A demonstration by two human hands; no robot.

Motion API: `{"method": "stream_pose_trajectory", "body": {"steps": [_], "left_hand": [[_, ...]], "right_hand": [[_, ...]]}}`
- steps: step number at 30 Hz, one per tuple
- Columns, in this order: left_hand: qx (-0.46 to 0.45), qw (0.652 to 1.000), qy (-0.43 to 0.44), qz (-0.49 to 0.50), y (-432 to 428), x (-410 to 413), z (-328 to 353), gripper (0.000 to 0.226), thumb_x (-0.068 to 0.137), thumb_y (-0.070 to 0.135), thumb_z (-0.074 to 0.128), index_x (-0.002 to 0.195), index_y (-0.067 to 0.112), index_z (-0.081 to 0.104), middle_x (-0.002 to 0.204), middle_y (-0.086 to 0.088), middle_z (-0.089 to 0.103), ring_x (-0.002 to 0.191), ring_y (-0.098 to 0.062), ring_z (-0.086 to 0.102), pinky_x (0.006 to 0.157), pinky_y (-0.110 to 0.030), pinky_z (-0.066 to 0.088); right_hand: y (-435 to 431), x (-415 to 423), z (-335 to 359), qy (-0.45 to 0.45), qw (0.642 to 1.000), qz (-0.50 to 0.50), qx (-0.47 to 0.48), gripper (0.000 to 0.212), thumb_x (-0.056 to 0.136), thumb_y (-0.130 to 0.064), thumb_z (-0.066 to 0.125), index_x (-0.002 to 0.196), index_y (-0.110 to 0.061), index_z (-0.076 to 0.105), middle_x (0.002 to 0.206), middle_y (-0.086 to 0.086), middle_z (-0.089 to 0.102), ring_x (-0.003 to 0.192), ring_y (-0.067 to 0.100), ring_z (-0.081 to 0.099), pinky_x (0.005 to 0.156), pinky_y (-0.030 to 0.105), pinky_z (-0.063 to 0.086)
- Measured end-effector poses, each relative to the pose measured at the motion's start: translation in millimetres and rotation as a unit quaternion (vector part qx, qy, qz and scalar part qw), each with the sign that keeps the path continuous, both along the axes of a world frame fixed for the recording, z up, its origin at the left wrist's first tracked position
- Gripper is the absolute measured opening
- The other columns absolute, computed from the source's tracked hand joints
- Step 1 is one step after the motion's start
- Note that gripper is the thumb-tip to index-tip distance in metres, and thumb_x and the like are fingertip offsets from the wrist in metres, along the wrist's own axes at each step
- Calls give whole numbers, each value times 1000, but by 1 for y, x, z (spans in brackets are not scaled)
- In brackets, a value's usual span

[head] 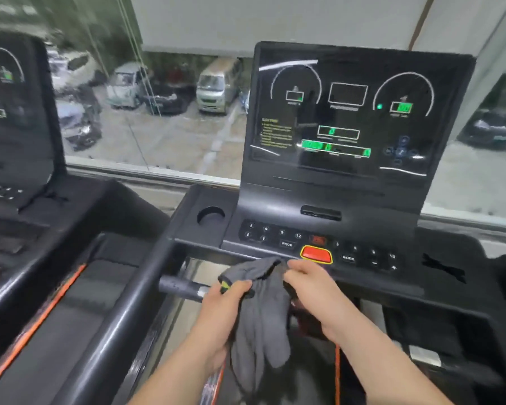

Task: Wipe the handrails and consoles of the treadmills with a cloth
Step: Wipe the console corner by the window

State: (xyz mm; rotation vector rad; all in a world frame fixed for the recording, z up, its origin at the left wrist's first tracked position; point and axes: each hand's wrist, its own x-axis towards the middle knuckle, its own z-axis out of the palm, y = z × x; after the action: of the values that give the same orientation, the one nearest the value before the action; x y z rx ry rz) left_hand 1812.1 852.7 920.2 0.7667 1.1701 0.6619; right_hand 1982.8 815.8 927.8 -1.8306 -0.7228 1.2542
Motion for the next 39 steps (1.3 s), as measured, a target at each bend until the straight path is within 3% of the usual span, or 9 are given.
{"method": "stream_pose_trajectory", "body": {"steps": [5, 14, 19, 24, 27, 29, 31, 33, 39], "left_hand": [[46, 990, 27, 128, 67, -20, 6, 22, 93, 34, 72, 114, 28, 72, 107, -4, 79, 101, -26, 75, 96, -53, 57], [9, 990, 47, 130, 187, -25, -7, 20, 89, 31, 67, 107, 24, 72, 100, -5, 79, 93, -25, 76, 86, -46, 61], [164, 967, 185, 61, 270, -46, 16, 11, 90, 32, 66, 98, 25, 62, 100, -5, 70, 95, -22, 67, 88, -40, 54], [412, 755, 454, -230, 307, -37, -11, 32, 91, 34, 55, 118, 19, 62, 143, -1, 42, 122, -24, 53, 102, -40, 47], [414, 609, 540, -408, 290, -19, -48, 51, 91, 51, 44, 129, 20, 59, 154, -3, 33, 129, -31, 44, 91, -42, 51], [431, 573, 558, -417, 284, -12, -57, 62, 93, 60, 36, 134, 19, 57, 155, -9, 26, 129, -31, 40, 90, -40, 47], [528, 510, 532, -422, 291, -16, -54, 47, 93, 56, 43, 114, 23, 69, 137, -7, 50, 110, -26, 48, 78, -32, 42], [634, 389, 483, -462, 302, -24, -56, 24, 84, 50, 60, 82, 29, 72, 96, 7, 66, 85, -18, 47, 70, -27, 33], [564, 343, 490, -569, 324, -21, -66, 36, 100, 27, 43, 133, 17, 55, 138, -5, 50, 124, -30, 48, 92, -48, 50]], "right_hand": [[76, -4, 5, -81, 987, 136, 28, 34, 97, -24, 65, 130, -24, 58, 113, -9, 64, 93, 2, 60, 74, 6, 43], [203, -17, 0, -228, 940, 251, 19, 67, 90, -32, 75, 150, -28, 46, 152, -9, 48, 137, 10, 47, 110, 24, 37], [255, -11, -1, -382, 850, 363, -24, 85, 86, -47, 75, 158, -25, 34, 169, -6, 19, 157, 12, 11, 124, 38, 26], [287, -20, -10, -531, 693, 479, -94, 126, 71, -65, 82, 162, -5, 17, 172, 7, -3, 157, 21, -15, 128, 37, -2], [292, -19, -23, -535, 710, 452, -78, 129, 63, -54, 92, 160, -2, 24, 172, 7, 2, 157, 16, -15, 127, 33, -5], [293, -19, -25, -534, 718, 441, -60, 116, 66, -48, 92, 156, -3, 34, 170, 8, 11, 154, 12, -17, 126, 33, -3], [294, -20, -23, -537, 722, 433, -53, 111, 66, -47, 92, 154, -6, 38, 168, 6, 16, 154, 12, -17, 125, 32, -1], [294, -22, -19, -525, 728, 435, -66, 118, 58, -52, 95, 154, -11, 39, 168, 2, 16, 156, 16, -13, 125, 32, 3], [287, -20, -8, -505, 757, 409, -68, 105, 57, -50, 96, 146, -18, 52, 168, -3, 15, 156, 14, 1, 120, 30, 24]]}}
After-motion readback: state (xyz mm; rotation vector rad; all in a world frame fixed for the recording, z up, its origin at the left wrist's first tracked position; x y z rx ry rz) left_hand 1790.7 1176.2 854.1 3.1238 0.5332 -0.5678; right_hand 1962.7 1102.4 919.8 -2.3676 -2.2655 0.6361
